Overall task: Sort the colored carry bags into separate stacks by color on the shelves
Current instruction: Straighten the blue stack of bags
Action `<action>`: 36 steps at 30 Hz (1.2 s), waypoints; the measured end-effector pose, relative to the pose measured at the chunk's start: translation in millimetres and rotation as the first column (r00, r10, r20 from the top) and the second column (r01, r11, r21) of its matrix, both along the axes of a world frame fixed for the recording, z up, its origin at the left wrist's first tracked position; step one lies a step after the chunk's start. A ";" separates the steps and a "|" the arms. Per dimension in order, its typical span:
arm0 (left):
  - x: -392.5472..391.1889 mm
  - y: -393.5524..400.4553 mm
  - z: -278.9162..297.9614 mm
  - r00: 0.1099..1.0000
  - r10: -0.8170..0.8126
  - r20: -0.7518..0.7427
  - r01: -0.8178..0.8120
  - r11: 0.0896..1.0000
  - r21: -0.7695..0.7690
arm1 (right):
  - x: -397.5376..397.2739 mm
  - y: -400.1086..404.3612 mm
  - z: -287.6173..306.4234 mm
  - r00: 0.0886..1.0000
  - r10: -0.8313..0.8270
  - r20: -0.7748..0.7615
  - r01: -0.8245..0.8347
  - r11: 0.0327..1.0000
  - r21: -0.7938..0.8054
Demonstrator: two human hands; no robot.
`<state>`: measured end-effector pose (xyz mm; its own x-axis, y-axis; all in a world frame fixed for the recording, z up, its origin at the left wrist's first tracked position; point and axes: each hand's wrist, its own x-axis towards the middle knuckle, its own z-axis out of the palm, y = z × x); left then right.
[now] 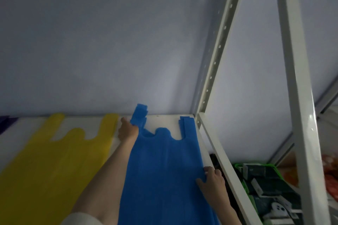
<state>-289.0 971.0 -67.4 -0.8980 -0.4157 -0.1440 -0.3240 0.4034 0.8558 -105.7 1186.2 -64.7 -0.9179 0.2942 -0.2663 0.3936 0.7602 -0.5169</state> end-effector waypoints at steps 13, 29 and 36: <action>9.6 -20.8 -1.7 0.934 -0.039 0.356 0.115 0.974 -0.194 | 23.8 0.4 -3.9 0.999 0.006 0.049 -0.006 1.000 -0.007; 14.9 -26.4 2.1 0.928 -0.259 0.268 0.186 0.945 0.268 | 24.2 -2.9 -5.4 0.998 -0.009 0.070 0.007 1.000 0.026; 27.6 -27.2 12.6 0.952 -0.300 -0.066 0.288 0.796 0.533 | 23.8 0.0 -7.3 0.997 -0.009 0.072 0.008 1.000 0.026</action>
<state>-261.4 943.8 -54.8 -0.9586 0.0144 -0.2842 -0.2846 -0.0321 0.9581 -81.9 1186.2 -72.0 -0.8940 0.3094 -0.3241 0.4357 0.7692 -0.4674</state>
